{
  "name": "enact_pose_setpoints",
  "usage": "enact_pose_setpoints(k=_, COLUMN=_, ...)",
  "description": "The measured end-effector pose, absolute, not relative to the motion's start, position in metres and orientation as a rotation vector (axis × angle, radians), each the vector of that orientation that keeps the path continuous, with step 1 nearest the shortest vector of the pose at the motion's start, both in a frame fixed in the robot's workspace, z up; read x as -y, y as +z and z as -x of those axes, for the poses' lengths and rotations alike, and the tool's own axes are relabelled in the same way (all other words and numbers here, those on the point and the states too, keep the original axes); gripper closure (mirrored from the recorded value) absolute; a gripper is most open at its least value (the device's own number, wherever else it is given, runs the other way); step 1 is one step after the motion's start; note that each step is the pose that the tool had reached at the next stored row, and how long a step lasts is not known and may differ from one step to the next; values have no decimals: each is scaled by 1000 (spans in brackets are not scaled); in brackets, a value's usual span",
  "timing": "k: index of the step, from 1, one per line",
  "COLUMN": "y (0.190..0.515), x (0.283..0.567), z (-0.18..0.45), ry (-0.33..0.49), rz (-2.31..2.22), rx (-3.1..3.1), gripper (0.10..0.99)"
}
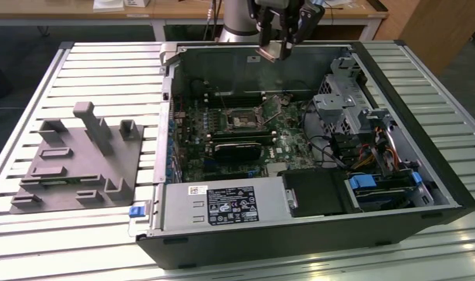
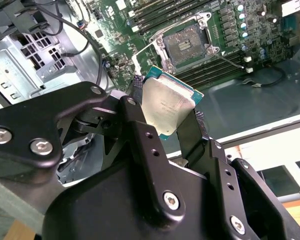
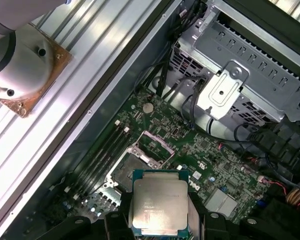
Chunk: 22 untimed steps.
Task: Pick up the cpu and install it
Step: 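Place the cpu into insertion slot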
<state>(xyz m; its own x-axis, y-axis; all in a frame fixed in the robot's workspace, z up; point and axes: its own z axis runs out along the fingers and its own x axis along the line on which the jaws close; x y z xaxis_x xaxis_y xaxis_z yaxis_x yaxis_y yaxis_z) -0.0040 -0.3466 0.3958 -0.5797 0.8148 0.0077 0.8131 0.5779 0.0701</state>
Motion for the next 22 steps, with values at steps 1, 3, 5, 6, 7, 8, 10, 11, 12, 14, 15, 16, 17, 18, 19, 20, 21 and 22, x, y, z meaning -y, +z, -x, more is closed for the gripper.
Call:
enact_pose_setpoints(k=1, y=395, x=347, z=4, ry=103, rz=-1429, rx=-2767, gripper=561)
enact_pose_setpoints(k=3, y=394, x=347, z=4, ry=103, rz=-1430, rx=-2767, gripper=561)
enact_pose_setpoints(k=5, y=393, x=347, z=4, ry=102, rz=-1431, rx=-2766, gripper=561)
enact_pose_setpoints(k=6, y=393, x=347, z=4, ry=102, rz=-1432, rx=-2766, gripper=561)
enact_pose_setpoints(k=7, y=393, x=347, z=4, ry=103, rz=-1432, rx=-2766, gripper=561)
enact_pose_setpoints(k=8, y=392, x=347, z=4, ry=103, rz=-1433, rx=-2765, gripper=561)
enact_pose_setpoints(k=10, y=390, x=347, z=4, ry=102, rz=-1433, rx=-2765, gripper=561)
enact_pose_setpoints(k=11, y=389, x=347, z=4, ry=102, rz=-1434, rx=-2765, gripper=561)
enact_pose_setpoints(k=12, y=389, x=347, z=4, ry=102, rz=-1434, rx=-2765, gripper=561)
enact_pose_setpoints(k=14, y=387, x=347, z=4, ry=102, rz=-1434, rx=-2765, gripper=561)
enact_pose_setpoints(k=15, y=387, x=347, z=4, ry=102, rz=-1433, rx=-2765, gripper=561)
enact_pose_setpoints(k=16, y=386, x=347, z=4, ry=101, rz=-1433, rx=-2765, gripper=561)
enact_pose_setpoints(k=17, y=386, x=347, z=4, ry=100, rz=-1433, rx=-2764, gripper=561)
enact_pose_setpoints(k=18, y=385, x=347, z=4, ry=100, rz=-1433, rx=-2764, gripper=561)
enact_pose_setpoints(k=19, y=385, x=347, z=4, ry=100, rz=-1433, rx=-2764, gripper=561)
enact_pose_setpoints(k=20, y=384, x=347, z=4, ry=100, rz=-1433, rx=-2764, gripper=561)
enact_pose_setpoints(k=21, y=384, x=347, z=4, ry=100, rz=-1433, rx=-2764, gripper=561)
enact_pose_setpoints(k=22, y=384, x=347, z=4, ry=99, rz=-1433, rx=-2764, gripper=561)
